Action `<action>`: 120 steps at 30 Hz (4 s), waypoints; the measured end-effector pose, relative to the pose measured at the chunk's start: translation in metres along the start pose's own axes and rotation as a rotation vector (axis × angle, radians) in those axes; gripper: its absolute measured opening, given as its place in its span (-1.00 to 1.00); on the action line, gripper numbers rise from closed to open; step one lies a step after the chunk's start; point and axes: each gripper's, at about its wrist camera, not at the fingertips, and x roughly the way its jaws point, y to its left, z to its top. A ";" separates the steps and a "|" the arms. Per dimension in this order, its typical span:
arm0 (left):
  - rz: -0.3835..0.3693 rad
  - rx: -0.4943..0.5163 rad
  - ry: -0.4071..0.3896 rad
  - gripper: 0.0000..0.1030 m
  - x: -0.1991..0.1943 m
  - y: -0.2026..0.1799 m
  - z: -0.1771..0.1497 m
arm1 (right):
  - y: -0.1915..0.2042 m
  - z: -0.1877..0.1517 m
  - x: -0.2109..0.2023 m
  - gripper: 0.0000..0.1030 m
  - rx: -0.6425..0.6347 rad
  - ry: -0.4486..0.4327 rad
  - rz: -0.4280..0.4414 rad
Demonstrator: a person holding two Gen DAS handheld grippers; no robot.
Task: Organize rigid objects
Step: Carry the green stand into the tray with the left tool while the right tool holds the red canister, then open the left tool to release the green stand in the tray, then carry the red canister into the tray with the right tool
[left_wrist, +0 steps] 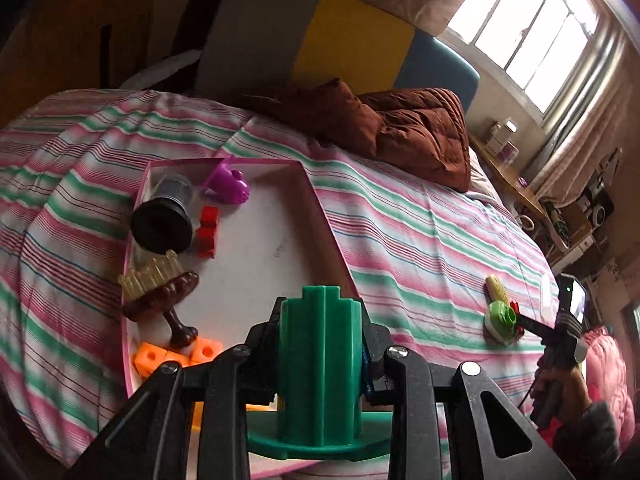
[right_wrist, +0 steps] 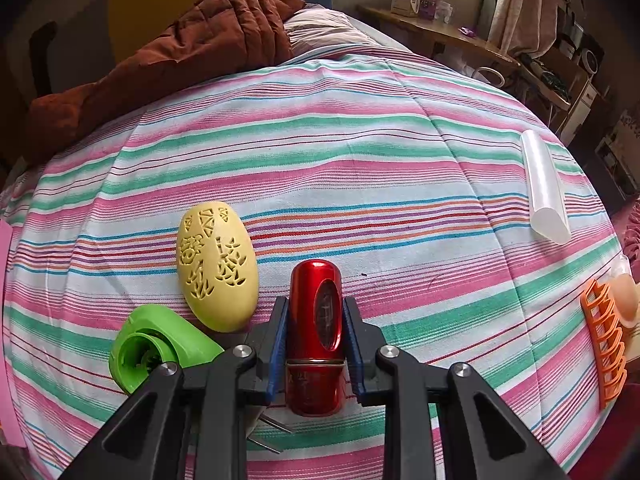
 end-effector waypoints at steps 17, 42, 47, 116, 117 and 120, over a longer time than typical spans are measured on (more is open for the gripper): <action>0.171 0.067 0.124 -0.43 0.114 0.023 0.076 | 0.002 0.002 0.001 -0.51 -0.006 0.007 -0.004; 0.215 0.188 -0.062 0.02 -0.001 -0.020 -0.023 | 0.004 0.002 0.002 -0.51 -0.009 -0.003 -0.004; 0.220 0.210 -0.068 0.04 -0.016 -0.027 -0.042 | 0.005 0.003 0.002 -0.51 -0.006 -0.006 -0.009; 0.318 0.055 -0.100 0.26 -0.051 0.044 -0.078 | 0.214 -0.034 -0.123 -0.51 -0.331 -0.124 0.500; 0.319 0.045 -0.102 0.26 -0.052 0.047 -0.078 | 0.233 -0.039 -0.126 -0.51 -0.361 -0.113 0.526; 0.324 0.023 -0.107 0.26 -0.056 0.057 -0.078 | 0.285 -0.051 -0.128 -0.51 -0.438 -0.082 0.573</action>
